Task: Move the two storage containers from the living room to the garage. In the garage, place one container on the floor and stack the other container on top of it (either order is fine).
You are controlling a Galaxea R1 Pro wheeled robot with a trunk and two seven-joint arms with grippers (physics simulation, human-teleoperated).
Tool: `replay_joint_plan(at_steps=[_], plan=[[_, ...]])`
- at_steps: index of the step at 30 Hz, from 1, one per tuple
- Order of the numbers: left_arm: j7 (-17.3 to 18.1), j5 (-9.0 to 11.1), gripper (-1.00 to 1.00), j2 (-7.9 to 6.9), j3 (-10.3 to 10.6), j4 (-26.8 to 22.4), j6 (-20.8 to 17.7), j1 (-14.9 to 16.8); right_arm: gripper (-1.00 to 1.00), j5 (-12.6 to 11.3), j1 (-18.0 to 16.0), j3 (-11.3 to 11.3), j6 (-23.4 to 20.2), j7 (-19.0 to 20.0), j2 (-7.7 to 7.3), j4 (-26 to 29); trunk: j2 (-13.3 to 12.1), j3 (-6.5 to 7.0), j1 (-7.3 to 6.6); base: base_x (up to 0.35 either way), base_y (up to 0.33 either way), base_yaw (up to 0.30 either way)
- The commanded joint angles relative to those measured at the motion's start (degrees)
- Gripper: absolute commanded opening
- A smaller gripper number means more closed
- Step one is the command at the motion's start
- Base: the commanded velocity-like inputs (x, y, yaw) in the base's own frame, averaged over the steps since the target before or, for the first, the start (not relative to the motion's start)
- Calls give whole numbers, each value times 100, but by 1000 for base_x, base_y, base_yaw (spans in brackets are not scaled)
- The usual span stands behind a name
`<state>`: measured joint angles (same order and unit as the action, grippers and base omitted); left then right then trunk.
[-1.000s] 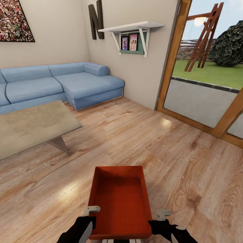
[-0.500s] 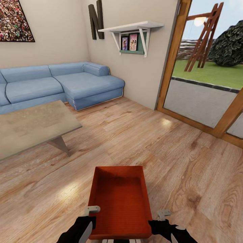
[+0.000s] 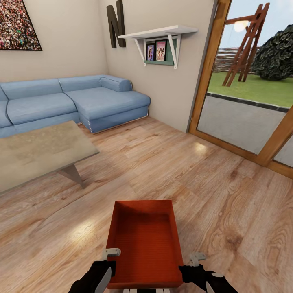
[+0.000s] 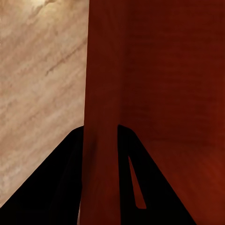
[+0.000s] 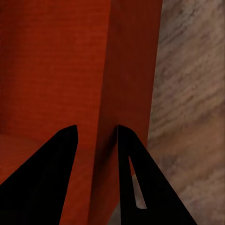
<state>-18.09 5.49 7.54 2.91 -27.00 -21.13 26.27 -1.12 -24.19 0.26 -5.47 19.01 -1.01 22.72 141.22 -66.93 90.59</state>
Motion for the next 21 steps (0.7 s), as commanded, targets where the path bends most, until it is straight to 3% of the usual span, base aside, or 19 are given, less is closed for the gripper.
replay_joint_plan(at_steps=[1, 21], plan=[[-23, 186, -100, 6, 51, -7, 9, 1, -100, -90, 2, 36, -50, 54, 4, 13, -38, 13, -23, 0, 0, 0], [-28, 163, -100, -24, 50, -7, 10, 1, -100, -81, 2, 26, -41, 117, 4, 13, -840, 383, -462, 0, 0, 0]])
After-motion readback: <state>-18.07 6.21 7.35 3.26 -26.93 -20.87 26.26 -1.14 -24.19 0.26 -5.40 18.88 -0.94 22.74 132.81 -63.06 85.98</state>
